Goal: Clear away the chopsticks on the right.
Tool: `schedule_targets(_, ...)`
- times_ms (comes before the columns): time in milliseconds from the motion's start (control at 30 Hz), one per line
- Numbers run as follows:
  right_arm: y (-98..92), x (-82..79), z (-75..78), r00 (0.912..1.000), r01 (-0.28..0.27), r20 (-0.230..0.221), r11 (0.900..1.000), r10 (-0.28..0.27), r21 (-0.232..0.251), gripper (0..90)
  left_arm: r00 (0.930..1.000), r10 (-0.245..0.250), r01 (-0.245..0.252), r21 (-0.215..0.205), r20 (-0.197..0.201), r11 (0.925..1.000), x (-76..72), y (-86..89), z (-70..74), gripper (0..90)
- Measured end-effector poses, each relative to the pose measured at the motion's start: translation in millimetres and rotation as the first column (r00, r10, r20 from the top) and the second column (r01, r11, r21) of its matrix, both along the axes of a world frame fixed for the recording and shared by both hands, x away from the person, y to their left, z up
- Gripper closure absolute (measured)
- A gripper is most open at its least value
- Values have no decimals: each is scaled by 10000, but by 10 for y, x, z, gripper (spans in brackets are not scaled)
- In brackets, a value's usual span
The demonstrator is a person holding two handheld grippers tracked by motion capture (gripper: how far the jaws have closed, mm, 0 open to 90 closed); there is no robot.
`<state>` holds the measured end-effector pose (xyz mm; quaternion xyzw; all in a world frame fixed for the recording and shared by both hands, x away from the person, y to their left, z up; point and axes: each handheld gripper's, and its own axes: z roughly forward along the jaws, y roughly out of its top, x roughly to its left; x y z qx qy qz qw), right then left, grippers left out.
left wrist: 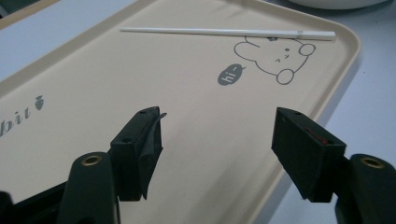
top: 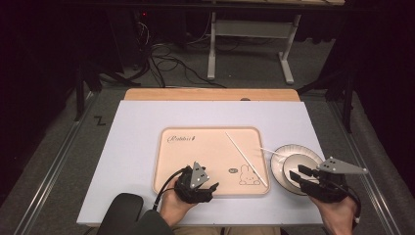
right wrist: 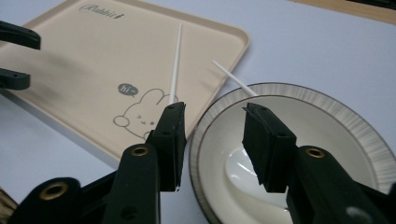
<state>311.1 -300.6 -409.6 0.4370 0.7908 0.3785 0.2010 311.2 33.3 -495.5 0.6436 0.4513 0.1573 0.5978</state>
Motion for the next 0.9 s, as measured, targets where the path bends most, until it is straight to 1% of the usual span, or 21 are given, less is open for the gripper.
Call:
schedule_targets(67, -41, 65, 26, 10000, 11, -12, 10000, -11, -84, 620, 10000, 90, -90, -33, 8, 10000, -14, 12, 0, 337)
schedule_targets(100, -57, 94, 34, 10000, -10, 13, 9999, 10, -147, 626, 9999, 111, -111, 58, 14, 9999, -22, 29, -1, 337)
schedule_targets(133, -76, 131, 44, 10000, -22, 18, 9998, 22, -212, 634, 9998, 186, -186, -8, 21, 9998, -31, 39, 0, 338)
schedule_targets(167, -92, 165, 54, 10000, 31, -38, 9996, -32, -264, 642, 9997, 258, -258, 28, 16, 9997, -42, 58, 2, 338)
schedule_targets(200, -119, 211, 66, 10000, 25, -51, 9993, -27, -375, 652, 9995, 318, -318, -73, 12, 9995, -50, 64, 4, 338)
schedule_targets(267, -162, 286, 84, 10000, 10, -36, 9985, -12, -556, 671, 9991, 431, -431, -5, 19, 9991, -74, 99, 7, 338)
schedule_targets(300, -182, 313, 91, 10000, -8, -65, 9979, 3, -644, 677, 9986, 534, -534, -110, 18, 9985, -90, 113, 8, 338)
schedule_targets(400, -276, 426, 119, 9999, 22, -120, 9953, -34, -966, 701, 9972, 745, -745, -9, 37, 9972, -125, 154, -3, 337)
schedule_targets(467, -347, 490, 134, 9997, 121, -199, 9941, -143, -1078, 716, 9951, 984, -984, -12, 55, 9951, -138, 177, -14, 335)
schedule_targets(567, -443, 581, 149, 9993, 192, -302, 9930, -229, -1161, 732, 9925, 1212, -1213, -40, -169, 9926, -152, 226, -20, 331)
schedule_targets(700, -539, 695, 125, 9984, 153, -508, 9886, -232, -1499, 741, 9884, 1499, -1500, -39, -240, 9887, -189, 264, -29, 328)
schedule_targets(767, -574, 737, 92, 9980, 180, -565, 9875, -271, -1566, 742, 9865, 1621, -1623, -47, -240, 9867, -203, 278, -35, 328)
schedule_targets(800, -599, 761, 70, 9973, 173, -670, 9868, -285, -1609, 743, 9865, 1621, -1623, -47, -240, 9867, -203, 278, -35, 328)
schedule_targets(833, -617, 778, 52, 9970, 159, -715, 9856, -283, -1686, 744, 9851, 1706, -1706, 1, -226, 9853, -219, 294, -40, 328)
schedule_targets(867, -634, 792, 34, 9966, 152, -767, 9841, -292, -1768, 745, 9842, 1753, -1755, -51, -241, 9845, -223, 295, -41, 328)
schedule_targets(900, -644, 801, 21, 9961, 175, -821, 9841, -325, -1768, 746, 9836, 1785, -1786, -24, -259, 9839, -229, 300, -44, 328)
